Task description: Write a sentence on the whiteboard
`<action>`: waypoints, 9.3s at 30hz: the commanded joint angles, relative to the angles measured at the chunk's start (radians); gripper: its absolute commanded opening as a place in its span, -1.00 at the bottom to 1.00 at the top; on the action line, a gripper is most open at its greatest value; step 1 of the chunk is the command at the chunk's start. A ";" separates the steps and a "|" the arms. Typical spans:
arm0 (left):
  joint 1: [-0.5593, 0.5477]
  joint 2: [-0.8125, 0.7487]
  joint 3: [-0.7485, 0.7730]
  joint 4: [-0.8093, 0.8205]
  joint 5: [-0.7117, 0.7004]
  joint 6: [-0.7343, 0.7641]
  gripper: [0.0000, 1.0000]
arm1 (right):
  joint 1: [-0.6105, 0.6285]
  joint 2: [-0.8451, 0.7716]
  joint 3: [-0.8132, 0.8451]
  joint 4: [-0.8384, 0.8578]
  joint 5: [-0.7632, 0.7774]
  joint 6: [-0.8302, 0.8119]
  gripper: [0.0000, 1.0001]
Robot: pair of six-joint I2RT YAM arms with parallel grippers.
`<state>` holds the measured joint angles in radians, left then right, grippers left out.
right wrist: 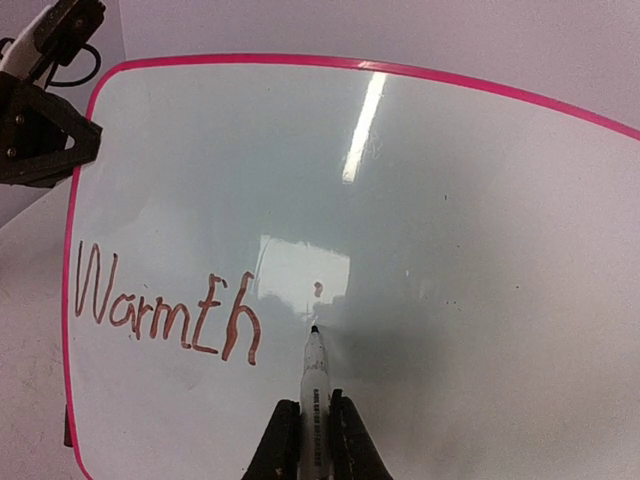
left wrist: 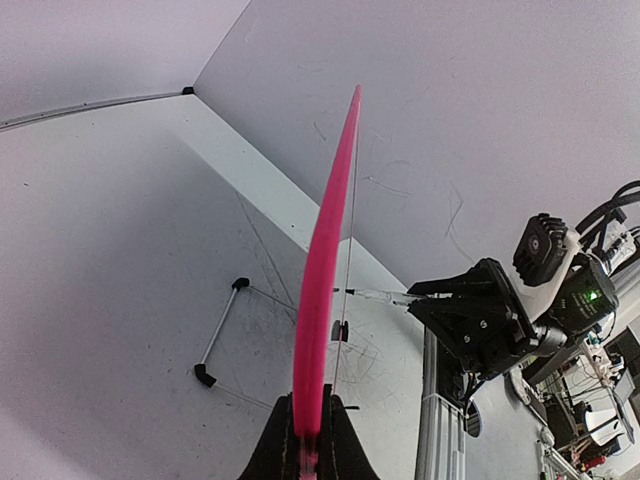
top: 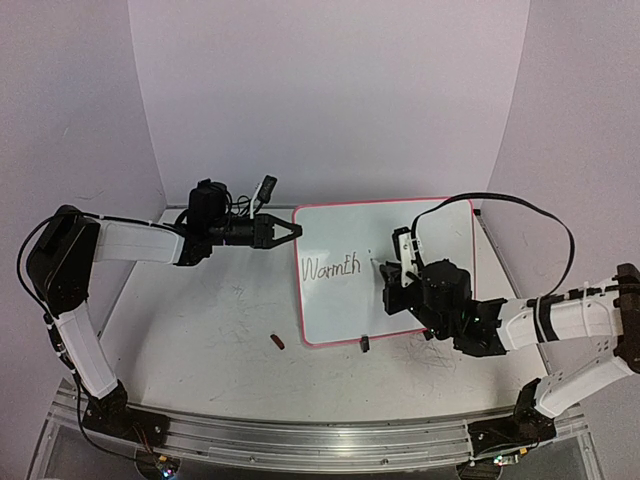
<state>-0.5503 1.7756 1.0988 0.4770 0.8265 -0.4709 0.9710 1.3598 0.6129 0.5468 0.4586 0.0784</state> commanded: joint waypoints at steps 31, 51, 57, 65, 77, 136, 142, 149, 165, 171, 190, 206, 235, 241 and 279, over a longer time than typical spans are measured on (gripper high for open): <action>-0.034 -0.010 0.003 -0.069 -0.018 0.029 -1.00 | 0.024 0.018 0.054 -0.081 0.054 0.064 -1.00; -0.036 -0.009 0.006 -0.069 -0.015 0.025 -1.00 | 0.054 0.016 0.043 -0.115 0.069 0.121 -1.00; -0.036 -0.007 0.006 -0.069 -0.015 0.025 -1.00 | 0.052 -0.065 0.039 -0.065 0.054 0.088 -1.00; -0.036 -0.005 0.007 -0.069 -0.015 0.025 -1.00 | 0.025 -0.042 0.062 -0.057 0.061 0.060 -1.00; -0.036 -0.006 0.007 -0.069 -0.013 0.026 -1.00 | 0.000 -0.001 0.075 -0.020 0.047 0.043 -1.00; -0.038 -0.014 0.005 -0.069 -0.013 0.026 -1.00 | 0.050 0.025 0.057 -0.120 0.106 0.153 -1.00; -0.037 -0.016 0.004 -0.069 -0.013 0.027 -1.00 | 0.045 0.031 0.064 -0.103 0.112 0.147 -1.00; -0.038 -0.016 0.004 -0.069 -0.013 0.028 -1.00 | 0.024 0.031 0.067 -0.084 0.097 0.140 -1.00; -0.037 -0.010 0.006 -0.069 -0.010 0.027 -1.00 | -0.010 0.036 0.083 -0.060 0.099 0.123 -1.00; -0.038 -0.008 0.007 -0.069 -0.009 0.027 -1.00 | -0.012 0.031 0.084 -0.061 0.125 0.123 -1.00; -0.038 -0.008 0.008 -0.069 -0.009 0.026 -1.00 | -0.010 -0.010 0.043 -0.164 0.112 0.195 -1.00; -0.040 -0.012 0.007 -0.069 -0.009 0.025 -1.00 | 0.012 -0.019 0.011 -0.200 0.100 0.249 -1.00; -0.043 -0.013 0.006 -0.069 -0.012 0.029 -1.00 | -0.066 -0.160 0.008 -0.105 -0.001 0.083 -1.00; -0.044 -0.013 0.006 -0.069 -0.013 0.031 -1.00 | -0.092 -0.138 0.007 -0.058 -0.032 0.050 -1.00; -0.043 -0.014 0.008 -0.071 -0.009 0.032 -1.00 | -0.090 -0.077 0.017 -0.122 0.027 0.085 -1.00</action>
<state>-0.5568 1.7664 1.0992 0.4629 0.8256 -0.4686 0.8814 1.2900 0.6205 0.4620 0.4808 0.1378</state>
